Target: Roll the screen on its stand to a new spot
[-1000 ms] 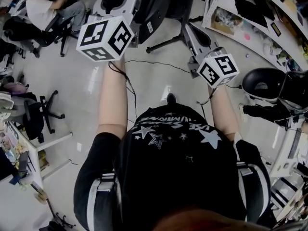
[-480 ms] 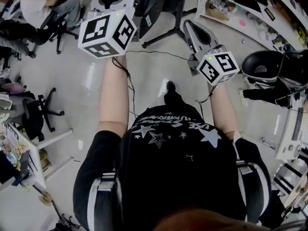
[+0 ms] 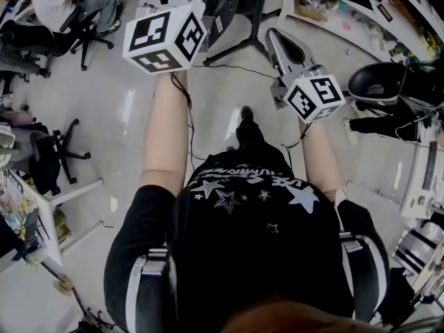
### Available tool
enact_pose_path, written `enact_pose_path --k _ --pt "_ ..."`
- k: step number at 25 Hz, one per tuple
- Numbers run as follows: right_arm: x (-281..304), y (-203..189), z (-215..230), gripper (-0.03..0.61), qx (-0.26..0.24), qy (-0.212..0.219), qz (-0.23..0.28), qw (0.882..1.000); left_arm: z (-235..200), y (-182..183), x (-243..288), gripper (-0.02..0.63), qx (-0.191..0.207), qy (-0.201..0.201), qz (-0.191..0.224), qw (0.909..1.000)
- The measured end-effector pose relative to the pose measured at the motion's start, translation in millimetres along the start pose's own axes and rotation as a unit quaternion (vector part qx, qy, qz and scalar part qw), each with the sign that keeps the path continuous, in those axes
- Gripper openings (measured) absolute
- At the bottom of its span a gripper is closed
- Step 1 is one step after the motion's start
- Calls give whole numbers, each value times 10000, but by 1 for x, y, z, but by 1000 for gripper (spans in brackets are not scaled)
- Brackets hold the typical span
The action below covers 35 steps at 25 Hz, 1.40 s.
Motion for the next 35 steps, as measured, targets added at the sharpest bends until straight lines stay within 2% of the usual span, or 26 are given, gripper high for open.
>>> enact_pose_path --k 5,11,20,24,29,35 --pt "-23 2 -5 8 -85 -41 26 10000 -10 -3 8 232 6 49 -63 10000" --pt "-38 4 13 8 -39 -203 -6 9998 3 -2 12 232 20 27 -45 10000" --pt "-40 22 38 8 -95 -109 27 9999 12 -2 13 233 81 129 -53 9999" --pt "-44 30 48 8 -158 -108 32 9998 11 0 6 233 188 245 -180 9994" --pt "-53 38 59 8 -138 -144 95 9998 27 1 -18 233 512 621 -364 9961" --pt "-59 32 38 8 -223 -129 7 9997 40 -5 -85 233 165 659 -286 9973"
Point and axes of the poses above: the fingertips, and each gripper's own axes: x forward along the fingers, z to its right, y out of its top, the point moved 7 cm from there along -x, backward along the fingers, and after that the axes turned 12 degrees about -y, right-handed, at the moved point
